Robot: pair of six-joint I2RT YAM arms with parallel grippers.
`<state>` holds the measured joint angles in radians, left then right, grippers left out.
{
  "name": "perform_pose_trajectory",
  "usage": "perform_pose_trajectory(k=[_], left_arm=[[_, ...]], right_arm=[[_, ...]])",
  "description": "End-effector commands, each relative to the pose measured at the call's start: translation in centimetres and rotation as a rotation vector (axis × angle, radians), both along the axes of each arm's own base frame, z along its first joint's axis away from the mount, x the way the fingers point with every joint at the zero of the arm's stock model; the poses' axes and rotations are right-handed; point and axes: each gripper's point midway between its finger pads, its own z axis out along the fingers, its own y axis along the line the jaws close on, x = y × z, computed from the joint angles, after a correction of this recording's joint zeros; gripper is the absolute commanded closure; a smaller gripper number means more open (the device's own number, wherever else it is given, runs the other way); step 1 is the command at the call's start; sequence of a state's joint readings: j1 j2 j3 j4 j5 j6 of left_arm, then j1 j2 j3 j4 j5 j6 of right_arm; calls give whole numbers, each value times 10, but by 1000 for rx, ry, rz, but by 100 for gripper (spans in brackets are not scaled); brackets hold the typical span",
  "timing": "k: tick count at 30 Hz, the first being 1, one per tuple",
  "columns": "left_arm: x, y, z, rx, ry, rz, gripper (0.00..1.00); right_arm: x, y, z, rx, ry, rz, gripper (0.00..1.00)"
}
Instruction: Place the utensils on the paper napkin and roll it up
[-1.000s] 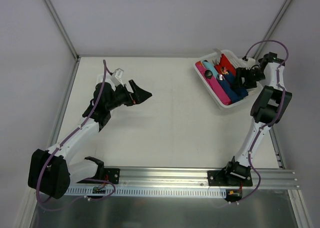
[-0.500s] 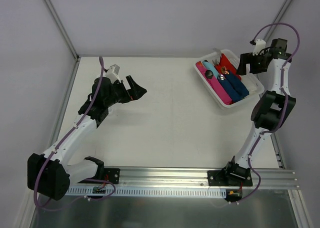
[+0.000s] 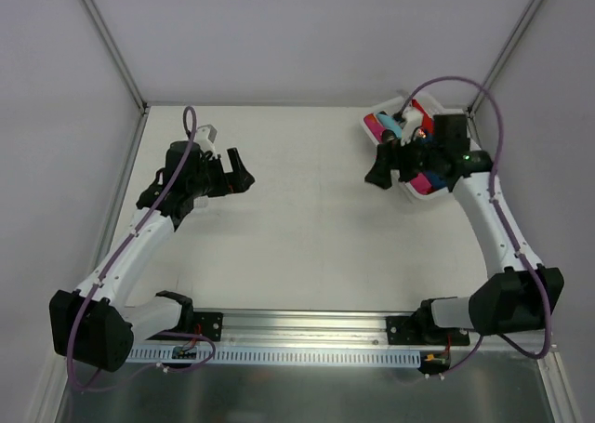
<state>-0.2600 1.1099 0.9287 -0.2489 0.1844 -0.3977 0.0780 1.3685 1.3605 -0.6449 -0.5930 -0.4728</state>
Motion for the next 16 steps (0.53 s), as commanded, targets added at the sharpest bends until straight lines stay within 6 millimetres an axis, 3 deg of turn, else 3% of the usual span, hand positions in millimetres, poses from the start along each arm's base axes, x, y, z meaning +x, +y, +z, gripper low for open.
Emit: perform_pose_trajectory(k=[1,3,4,7,11,16], left_arm=[[-18,13,-33,74,78,-2,1],[-31,15,-57,71,138,14,1],[-32,16,-60,65,151,28,1],[-40,14,-64,41,167,32,1],[-46,15,-67,33,170,45,1],[-47,12,-69,28,173,41,1]], right_arm=[[-26,41,-48,21,65,45,1],[-42,53,-64,31,101,81,1],[-54,55,-81,25,134,97,1],[-72,61,-101,27,174,133,1],[-85,65,-108,10,150,169,1],[-85,63,-107,1,135,157,1]])
